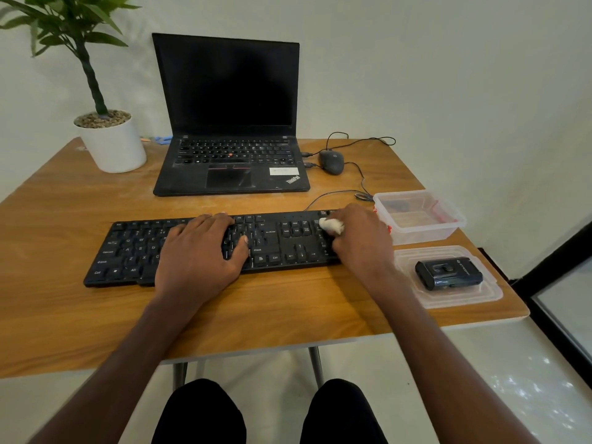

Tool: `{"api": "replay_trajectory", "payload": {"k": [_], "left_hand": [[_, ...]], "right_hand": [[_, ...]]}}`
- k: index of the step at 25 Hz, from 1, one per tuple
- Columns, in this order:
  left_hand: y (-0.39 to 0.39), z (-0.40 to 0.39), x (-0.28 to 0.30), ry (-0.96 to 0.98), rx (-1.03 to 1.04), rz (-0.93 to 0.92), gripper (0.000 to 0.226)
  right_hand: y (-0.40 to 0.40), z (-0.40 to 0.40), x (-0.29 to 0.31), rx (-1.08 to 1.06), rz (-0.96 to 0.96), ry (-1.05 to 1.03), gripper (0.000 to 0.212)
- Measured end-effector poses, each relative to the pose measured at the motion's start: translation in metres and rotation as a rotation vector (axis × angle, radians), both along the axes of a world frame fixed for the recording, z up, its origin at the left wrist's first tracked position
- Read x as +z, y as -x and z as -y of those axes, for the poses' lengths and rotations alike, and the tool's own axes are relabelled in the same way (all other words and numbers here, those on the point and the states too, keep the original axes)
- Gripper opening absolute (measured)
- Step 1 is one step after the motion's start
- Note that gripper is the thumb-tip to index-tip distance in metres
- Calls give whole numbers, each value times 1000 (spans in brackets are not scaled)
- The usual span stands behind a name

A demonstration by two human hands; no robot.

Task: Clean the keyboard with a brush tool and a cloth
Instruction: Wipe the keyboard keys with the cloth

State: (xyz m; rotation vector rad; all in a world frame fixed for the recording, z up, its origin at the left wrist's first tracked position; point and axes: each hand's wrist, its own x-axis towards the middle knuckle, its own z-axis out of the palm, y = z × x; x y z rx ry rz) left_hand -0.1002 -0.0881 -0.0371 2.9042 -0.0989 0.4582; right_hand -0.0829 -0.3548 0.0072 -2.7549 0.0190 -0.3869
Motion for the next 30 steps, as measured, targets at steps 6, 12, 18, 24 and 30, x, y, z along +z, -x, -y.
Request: {"api": "replay_trajectory", "payload": {"k": [6, 12, 18, 24, 30], "left_hand": [[0, -1, 0, 3, -7, 20, 56], [1, 0, 0, 7, -4, 24, 66], [-1, -1, -1, 1, 1, 12, 59], [2, 1, 2, 13, 0, 6, 63], [3, 1, 3, 22, -4, 5, 61]], "right_hand": [[3, -22, 4, 120, -8, 52, 34], [12, -6, 1, -36, 37, 160, 43], [22, -23, -6, 137, 25, 16, 48], [30, 0, -6, -160, 36, 10, 39], [44, -10, -22, 117, 41, -247, 54]]}}
